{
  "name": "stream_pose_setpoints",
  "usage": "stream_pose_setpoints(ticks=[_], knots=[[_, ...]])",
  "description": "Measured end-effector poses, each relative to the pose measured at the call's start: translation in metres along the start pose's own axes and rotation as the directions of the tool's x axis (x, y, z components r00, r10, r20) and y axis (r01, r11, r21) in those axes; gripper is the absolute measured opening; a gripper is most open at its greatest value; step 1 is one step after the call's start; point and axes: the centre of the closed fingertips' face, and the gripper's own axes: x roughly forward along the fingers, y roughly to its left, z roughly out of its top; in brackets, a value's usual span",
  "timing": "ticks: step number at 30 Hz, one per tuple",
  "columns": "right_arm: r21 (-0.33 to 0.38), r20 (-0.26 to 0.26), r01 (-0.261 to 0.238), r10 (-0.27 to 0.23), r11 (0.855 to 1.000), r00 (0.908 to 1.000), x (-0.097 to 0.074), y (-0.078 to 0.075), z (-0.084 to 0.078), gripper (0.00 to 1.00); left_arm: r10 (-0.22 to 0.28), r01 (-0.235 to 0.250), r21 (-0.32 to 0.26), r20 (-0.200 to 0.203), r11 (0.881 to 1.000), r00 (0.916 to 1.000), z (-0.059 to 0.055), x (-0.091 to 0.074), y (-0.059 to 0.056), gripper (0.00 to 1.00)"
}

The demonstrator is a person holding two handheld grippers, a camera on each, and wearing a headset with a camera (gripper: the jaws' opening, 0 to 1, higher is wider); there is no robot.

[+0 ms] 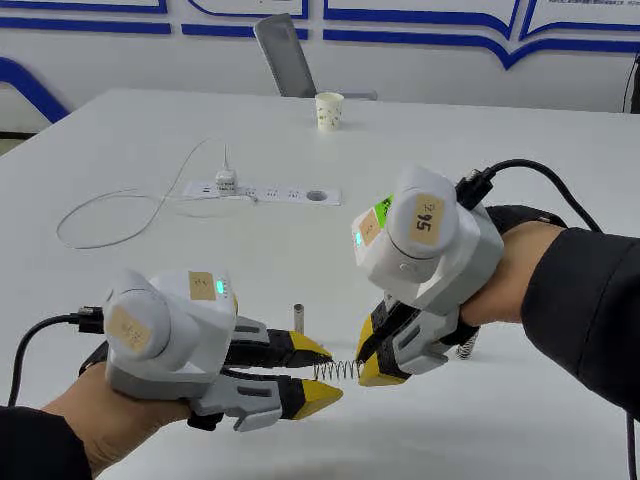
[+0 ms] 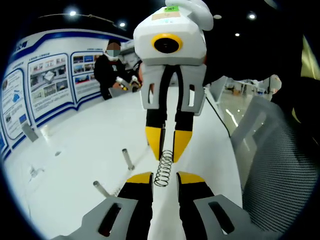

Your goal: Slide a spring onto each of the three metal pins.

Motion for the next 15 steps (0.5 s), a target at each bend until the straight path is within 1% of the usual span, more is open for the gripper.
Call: stream_pose_setpoints(ticks=[7, 15], knots=[[-0.014, -0.002, -0.006, 0.006, 1.000, 1.0000, 0.0006, 0.0027, 0.0005, 0.12, -0.004, 0.004, 0.013, 0.003, 1.000, 1.0000, 0.0011, -0.0003, -0.0014, 0.12], [-0.018, 0.001, -0.009, 0.009, 1.000, 1.0000, -0.0005, 0.0054, -0.0003, 0.12, -0.020, 0.020, 0.014, 0.010, 1.000, 0.9998, 0.0020, -0.0001, -0.0054, 0.11]])
